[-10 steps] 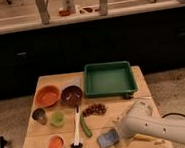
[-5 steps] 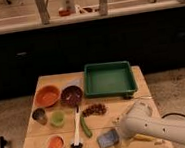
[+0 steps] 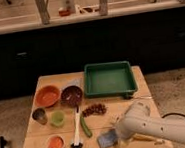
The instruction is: Place sponge in red bowl
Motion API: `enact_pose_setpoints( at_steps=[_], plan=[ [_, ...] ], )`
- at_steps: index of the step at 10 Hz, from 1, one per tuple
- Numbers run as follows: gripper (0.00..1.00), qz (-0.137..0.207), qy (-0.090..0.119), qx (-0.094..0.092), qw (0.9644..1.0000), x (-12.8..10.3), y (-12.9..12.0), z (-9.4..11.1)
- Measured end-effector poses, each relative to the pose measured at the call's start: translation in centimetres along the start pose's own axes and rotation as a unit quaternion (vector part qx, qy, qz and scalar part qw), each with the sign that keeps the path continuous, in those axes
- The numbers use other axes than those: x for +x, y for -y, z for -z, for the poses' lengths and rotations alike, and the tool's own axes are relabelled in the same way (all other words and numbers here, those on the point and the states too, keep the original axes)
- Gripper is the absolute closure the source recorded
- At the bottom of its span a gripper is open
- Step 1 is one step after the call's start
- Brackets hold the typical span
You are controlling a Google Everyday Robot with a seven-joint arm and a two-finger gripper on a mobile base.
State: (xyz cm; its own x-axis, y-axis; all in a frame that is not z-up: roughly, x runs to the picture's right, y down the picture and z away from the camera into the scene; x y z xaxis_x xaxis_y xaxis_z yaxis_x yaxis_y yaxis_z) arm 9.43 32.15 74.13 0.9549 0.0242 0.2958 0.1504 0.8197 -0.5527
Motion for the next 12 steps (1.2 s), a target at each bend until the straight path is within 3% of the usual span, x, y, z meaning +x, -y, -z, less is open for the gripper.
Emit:
enact_pose_setpoints(
  at_steps=[6,12],
  plan=[
    [0.22,0.026,0.037,-0.028,0.9986,-1.9,-0.3,-1.3],
    [0.81,0.032,0.054,-0.052,0.9967,-2.2,-0.1,-2.5]
  ],
)
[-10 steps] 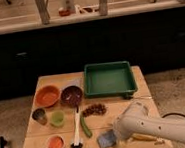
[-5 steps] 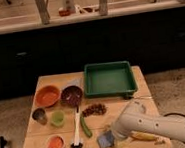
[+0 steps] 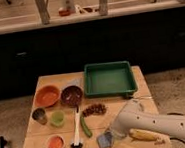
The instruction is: Place sponge in red bowl
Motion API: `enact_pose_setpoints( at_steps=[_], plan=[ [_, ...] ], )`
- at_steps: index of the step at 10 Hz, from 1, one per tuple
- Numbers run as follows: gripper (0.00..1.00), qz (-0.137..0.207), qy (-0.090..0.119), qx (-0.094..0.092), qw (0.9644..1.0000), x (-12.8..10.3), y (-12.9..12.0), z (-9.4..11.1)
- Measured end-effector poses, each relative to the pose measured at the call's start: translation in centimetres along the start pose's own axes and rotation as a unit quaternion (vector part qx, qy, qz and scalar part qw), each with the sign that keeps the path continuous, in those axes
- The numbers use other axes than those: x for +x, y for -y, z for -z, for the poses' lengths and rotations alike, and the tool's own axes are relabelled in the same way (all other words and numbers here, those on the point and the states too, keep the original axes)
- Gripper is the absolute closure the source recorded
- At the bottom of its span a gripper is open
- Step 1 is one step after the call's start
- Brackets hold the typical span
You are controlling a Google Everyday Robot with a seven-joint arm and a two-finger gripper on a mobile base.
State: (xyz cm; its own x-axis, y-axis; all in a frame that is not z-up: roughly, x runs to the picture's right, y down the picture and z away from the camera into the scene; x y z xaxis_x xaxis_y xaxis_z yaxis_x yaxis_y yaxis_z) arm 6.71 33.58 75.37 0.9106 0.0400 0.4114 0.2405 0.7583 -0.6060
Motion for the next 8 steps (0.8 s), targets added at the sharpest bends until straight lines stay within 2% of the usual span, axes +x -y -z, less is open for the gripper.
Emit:
enact_pose_setpoints(
  at_steps=[2,5,8],
  plan=[
    [0.98,-0.001,0.003,-0.004,1.0,0.3,0.1,0.1],
    [1.0,-0.001,0.004,-0.006,1.0,0.6,0.2,0.7],
    [1.0,0.001,0.003,0.004,1.0,0.6,0.6,2.3]
  ],
)
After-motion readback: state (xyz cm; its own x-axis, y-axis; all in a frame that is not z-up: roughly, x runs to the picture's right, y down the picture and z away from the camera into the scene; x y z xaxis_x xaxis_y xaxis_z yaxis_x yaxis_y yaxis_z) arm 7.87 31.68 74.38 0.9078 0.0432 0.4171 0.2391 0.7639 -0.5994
